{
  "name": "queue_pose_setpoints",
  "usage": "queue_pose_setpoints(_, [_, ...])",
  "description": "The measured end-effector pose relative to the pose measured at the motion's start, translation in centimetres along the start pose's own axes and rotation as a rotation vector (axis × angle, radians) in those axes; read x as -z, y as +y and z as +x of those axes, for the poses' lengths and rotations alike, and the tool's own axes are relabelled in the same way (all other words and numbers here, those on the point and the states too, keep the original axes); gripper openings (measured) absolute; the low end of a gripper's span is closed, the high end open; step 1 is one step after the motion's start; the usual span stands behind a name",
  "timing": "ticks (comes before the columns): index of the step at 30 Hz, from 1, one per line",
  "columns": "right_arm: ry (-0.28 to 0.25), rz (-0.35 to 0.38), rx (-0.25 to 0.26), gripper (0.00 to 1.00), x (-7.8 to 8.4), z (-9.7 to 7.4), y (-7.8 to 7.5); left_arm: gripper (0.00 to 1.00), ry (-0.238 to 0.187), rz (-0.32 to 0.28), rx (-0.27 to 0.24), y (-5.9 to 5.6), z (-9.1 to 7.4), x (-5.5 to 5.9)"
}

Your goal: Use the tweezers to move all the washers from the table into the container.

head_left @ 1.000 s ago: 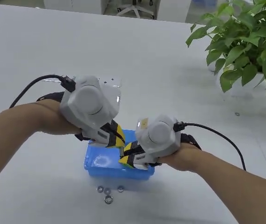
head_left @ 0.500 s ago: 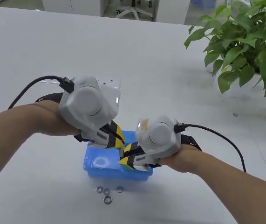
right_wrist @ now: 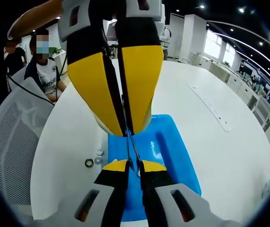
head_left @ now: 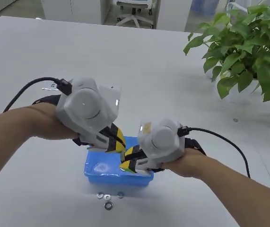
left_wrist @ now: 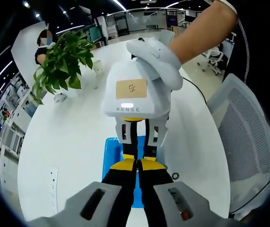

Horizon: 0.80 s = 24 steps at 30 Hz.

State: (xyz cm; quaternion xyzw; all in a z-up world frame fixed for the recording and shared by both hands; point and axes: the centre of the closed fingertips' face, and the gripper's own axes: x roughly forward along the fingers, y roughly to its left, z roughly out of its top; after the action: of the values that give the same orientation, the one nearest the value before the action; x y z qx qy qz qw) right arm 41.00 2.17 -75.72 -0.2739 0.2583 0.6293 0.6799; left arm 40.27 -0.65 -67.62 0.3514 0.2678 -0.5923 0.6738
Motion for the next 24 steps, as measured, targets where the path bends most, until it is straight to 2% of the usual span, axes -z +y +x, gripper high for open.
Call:
queue_pose_setpoints(15, [-0.026,-0.017,0.031,0.11,-1.7,-1.5,0.7,0.05,0.003,0.012,-0.018,-0.8,-1.9,-1.4])
queue_pose_setpoints(24, [-0.04,-0.02,0.035,0.11,-2.3,-1.7,1.9,0.05,0.014,0.014,-0.017,-1.5,-2.5,-1.4])
